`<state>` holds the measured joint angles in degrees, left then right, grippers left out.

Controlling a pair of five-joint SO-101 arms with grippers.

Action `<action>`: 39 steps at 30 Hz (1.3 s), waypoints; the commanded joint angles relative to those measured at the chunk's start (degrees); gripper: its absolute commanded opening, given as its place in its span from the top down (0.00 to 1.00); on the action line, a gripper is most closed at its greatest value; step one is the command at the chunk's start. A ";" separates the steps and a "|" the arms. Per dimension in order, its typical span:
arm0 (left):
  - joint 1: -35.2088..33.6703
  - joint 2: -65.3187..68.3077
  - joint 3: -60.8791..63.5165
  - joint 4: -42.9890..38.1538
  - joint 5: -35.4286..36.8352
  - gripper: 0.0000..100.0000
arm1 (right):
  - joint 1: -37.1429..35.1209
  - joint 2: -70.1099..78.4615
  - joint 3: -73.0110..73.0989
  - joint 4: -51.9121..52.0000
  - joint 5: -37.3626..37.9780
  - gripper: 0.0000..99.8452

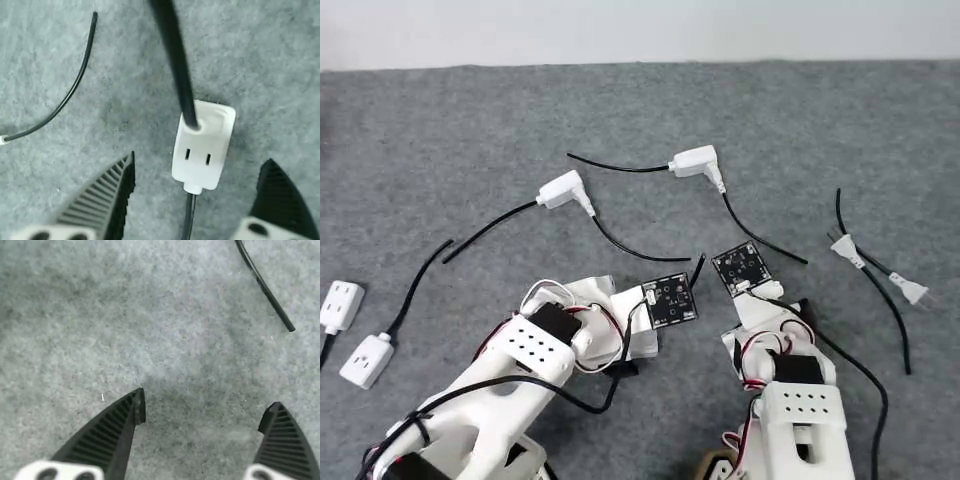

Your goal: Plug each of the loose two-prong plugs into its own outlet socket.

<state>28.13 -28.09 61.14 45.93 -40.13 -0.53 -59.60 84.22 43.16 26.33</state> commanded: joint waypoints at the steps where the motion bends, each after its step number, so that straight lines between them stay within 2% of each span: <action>1: 0.53 0.44 -0.66 -2.99 -2.20 0.63 | 0.66 -0.84 -0.26 -1.19 0.53 0.64; 5: 0.53 6.86 1.01 -8.26 -4.31 0.63 | 2.86 -0.92 -0.62 -1.10 0.35 0.64; 14: 0.88 18.90 -10.86 -1.85 -4.04 0.64 | 2.86 -0.92 -0.62 -1.01 0.26 0.64; 18: 2.11 21.54 -12.97 0.00 -4.40 0.76 | 2.95 -0.92 -0.53 -1.45 0.26 0.64; 23: 2.11 21.54 -13.23 -0.53 -4.40 0.99 | 2.95 -0.92 -0.44 -1.54 0.35 0.64; 25: 1.58 21.54 -14.46 -0.97 -4.22 0.98 | 2.95 -0.92 -0.44 -1.54 0.35 0.64; 30: -5.10 18.37 -20.88 0.26 -2.37 0.99 | 2.95 -0.92 -0.35 -1.54 0.44 0.64; 36: -12.92 6.86 -34.95 12.40 -1.23 0.99 | 2.59 -0.92 -0.35 -1.54 0.44 0.64; 39: -17.14 5.45 -39.69 9.23 -1.23 0.99 | 2.51 -0.92 -0.35 -1.54 0.44 0.64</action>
<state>14.77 -19.03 28.00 56.84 -42.07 1.76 -59.60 84.22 42.64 26.33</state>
